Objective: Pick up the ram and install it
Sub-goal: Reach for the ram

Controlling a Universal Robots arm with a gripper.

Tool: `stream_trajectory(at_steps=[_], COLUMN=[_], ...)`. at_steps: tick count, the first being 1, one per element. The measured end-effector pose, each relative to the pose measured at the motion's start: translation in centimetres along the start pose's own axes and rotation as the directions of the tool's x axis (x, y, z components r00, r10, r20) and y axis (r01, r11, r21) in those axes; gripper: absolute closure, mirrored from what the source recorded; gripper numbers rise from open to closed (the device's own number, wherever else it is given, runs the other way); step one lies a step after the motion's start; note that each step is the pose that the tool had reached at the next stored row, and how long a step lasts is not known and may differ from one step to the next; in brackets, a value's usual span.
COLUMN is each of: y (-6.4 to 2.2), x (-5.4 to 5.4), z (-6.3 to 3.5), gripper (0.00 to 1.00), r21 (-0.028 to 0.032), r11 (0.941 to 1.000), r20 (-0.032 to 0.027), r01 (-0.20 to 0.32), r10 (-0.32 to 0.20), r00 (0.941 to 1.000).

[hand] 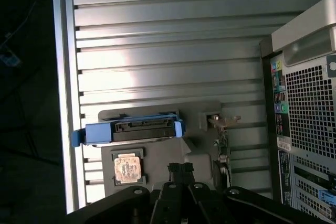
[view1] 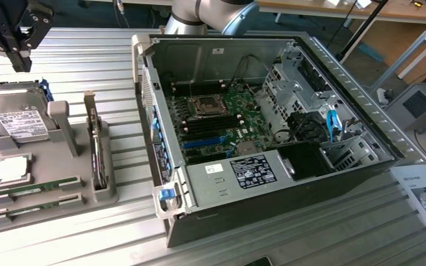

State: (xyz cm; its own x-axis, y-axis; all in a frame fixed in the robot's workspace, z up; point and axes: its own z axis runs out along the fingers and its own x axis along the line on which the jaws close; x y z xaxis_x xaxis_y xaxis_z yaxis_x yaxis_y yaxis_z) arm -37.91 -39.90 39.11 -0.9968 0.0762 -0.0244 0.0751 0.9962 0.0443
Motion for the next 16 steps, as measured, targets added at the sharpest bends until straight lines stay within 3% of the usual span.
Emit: stream_trajectory(at_steps=[7, 16], y=[-0.08, -1.27], x=[0.0, -0.1], z=[0.00, -0.05], gripper=[0.89, 0.89], r21=[-0.0001, 0.0000], r11=[1.0000, 1.0000], r20=[0.0000, 0.0000], r01=[0.000, 0.000], r10=[0.000, 0.000], r00=[1.0000, 1.0000])
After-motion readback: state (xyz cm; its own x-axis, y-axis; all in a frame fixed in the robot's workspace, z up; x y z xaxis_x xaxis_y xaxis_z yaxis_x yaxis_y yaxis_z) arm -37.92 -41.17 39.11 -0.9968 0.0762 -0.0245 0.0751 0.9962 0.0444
